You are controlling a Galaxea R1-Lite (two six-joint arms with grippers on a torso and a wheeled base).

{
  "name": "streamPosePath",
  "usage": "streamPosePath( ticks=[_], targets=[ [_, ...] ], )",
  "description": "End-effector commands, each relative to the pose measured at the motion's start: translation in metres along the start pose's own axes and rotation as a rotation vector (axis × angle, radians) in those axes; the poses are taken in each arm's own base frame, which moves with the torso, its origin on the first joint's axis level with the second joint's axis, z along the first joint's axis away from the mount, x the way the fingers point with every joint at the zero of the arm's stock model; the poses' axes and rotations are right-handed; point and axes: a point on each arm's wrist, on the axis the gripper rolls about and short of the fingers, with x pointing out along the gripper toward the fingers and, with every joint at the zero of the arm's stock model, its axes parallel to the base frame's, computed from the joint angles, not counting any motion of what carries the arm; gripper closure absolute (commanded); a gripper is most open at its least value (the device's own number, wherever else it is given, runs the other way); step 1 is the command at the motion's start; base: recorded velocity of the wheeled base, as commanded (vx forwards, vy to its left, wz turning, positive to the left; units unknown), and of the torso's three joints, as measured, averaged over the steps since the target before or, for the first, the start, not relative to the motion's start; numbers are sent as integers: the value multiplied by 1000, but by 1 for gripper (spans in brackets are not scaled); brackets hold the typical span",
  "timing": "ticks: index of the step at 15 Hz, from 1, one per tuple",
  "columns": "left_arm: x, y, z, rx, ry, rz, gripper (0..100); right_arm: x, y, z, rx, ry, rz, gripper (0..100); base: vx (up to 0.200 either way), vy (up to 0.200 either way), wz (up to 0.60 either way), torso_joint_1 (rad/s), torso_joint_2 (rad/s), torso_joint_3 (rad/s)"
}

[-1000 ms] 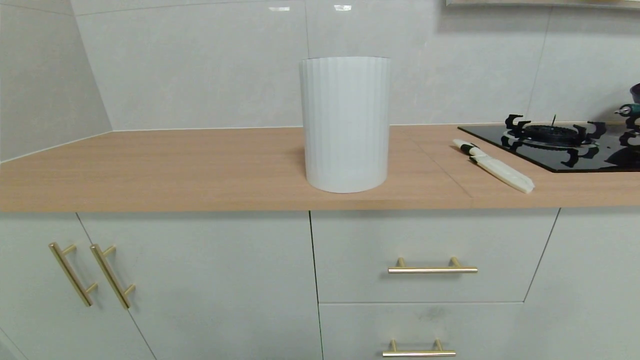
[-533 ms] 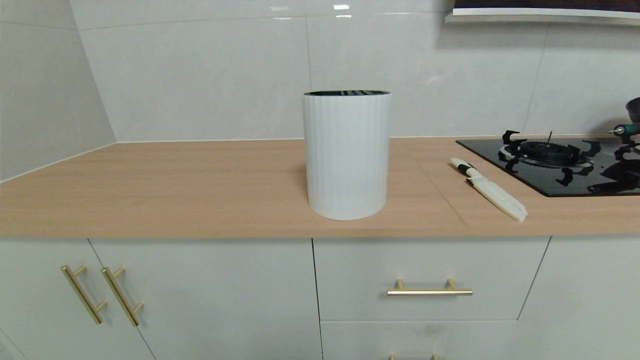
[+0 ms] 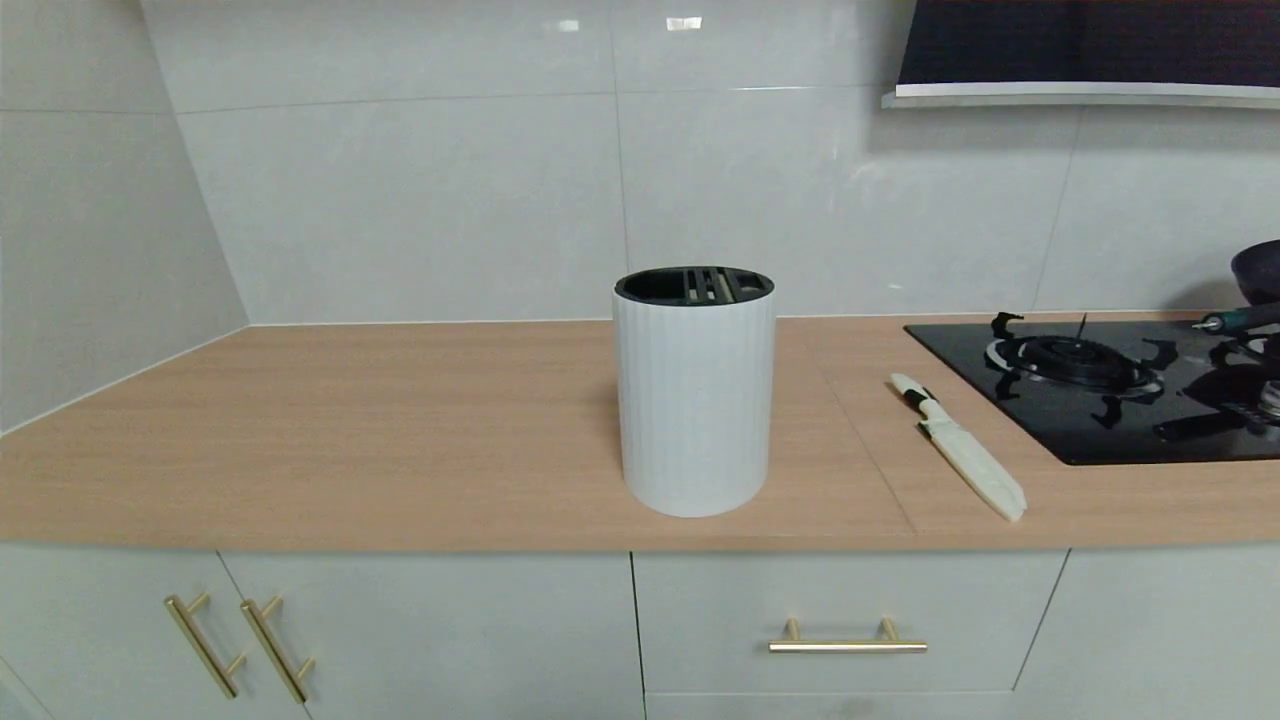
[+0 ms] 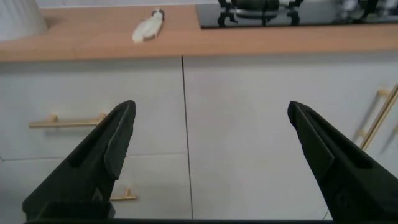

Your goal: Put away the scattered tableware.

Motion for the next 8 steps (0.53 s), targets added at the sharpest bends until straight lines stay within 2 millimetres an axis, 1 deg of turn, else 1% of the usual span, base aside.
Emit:
streamPosePath(
  ticks=[1, 8],
  targets=[
    [0, 0, 0, 0, 0, 0, 0, 0, 0, 0, 0, 2, 0, 0, 0, 0, 0, 203, -481, -300],
    [0, 0, 0, 0, 0, 0, 0, 0, 0, 0, 0, 0, 0, 0, 0, 0, 0, 223, -500, -283]
  ],
)
